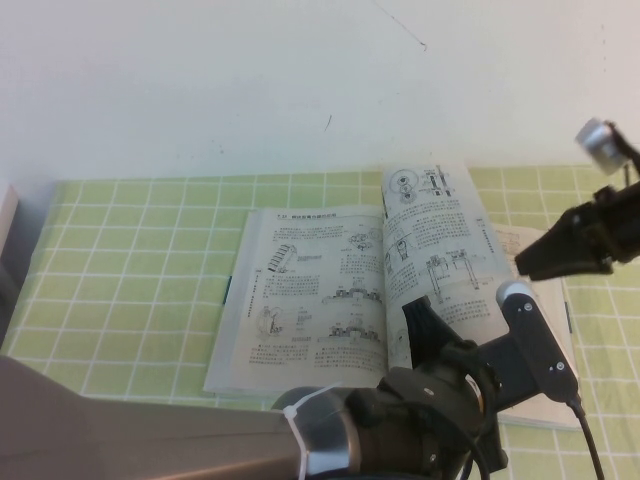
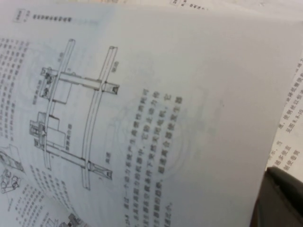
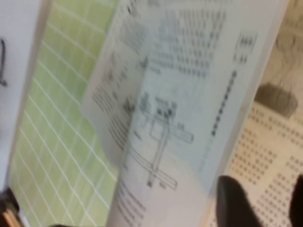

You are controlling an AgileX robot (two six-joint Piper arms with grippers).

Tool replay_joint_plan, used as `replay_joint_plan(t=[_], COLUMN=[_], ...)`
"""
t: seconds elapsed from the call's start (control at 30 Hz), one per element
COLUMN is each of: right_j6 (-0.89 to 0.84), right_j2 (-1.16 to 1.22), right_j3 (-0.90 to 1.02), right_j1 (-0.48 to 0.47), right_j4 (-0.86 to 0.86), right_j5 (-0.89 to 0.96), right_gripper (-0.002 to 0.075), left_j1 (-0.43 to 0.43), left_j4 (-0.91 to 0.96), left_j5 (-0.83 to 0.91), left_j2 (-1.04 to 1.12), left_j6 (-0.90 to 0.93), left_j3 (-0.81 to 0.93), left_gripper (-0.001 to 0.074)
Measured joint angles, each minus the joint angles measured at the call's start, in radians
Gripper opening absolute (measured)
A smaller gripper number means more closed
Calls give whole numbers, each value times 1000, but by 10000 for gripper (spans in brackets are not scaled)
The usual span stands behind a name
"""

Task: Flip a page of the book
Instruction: Open the closed book

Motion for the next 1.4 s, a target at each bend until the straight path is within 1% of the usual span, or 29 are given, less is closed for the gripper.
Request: replay_joint_plan(t=[0.13,0.17,0.27,0.4,0.53,0.67,0.8,0.87,1.0,1.17,1.4], right_j6=[0,-5,-15,-19,-17,6,22,25,25,25,27], right_j2=[56,69,104,134,150,150,150,150,150,150,150], right_j3=[0,0,0,-1,-8,-9,-11,-12,-12,-12,-12], right_j1=[59,75,123,159,171,172,175,175,175,175,175], right_j4=[-40,-45,-57,-74,-127,-197,-214,-216,-218,-219,-219], right_j5=[0,0,-4,-22,-37,-52,-53,-53,-53,-53,-53], right_gripper=[76,48,15,5,1,-1,-1,-1,-1,-1,-1], left_j1=[0,0,0,0,0,0,6,25,75,160,319], left_j4=[4,4,4,4,4,4,-1,-22,-116,-302,-605], left_j5=[-2,-2,4,11,37,105,182,207,232,222,40], left_j2=[0,0,0,0,0,0,0,0,0,0,0], left_j6=[0,0,0,0,0,-30,-52,-58,-54,10,186], left_j3=[0,0,0,0,0,0,0,0,0,0,16], left_gripper=[-4,-4,-4,-4,-4,-4,-4,-4,-4,-4,-4])
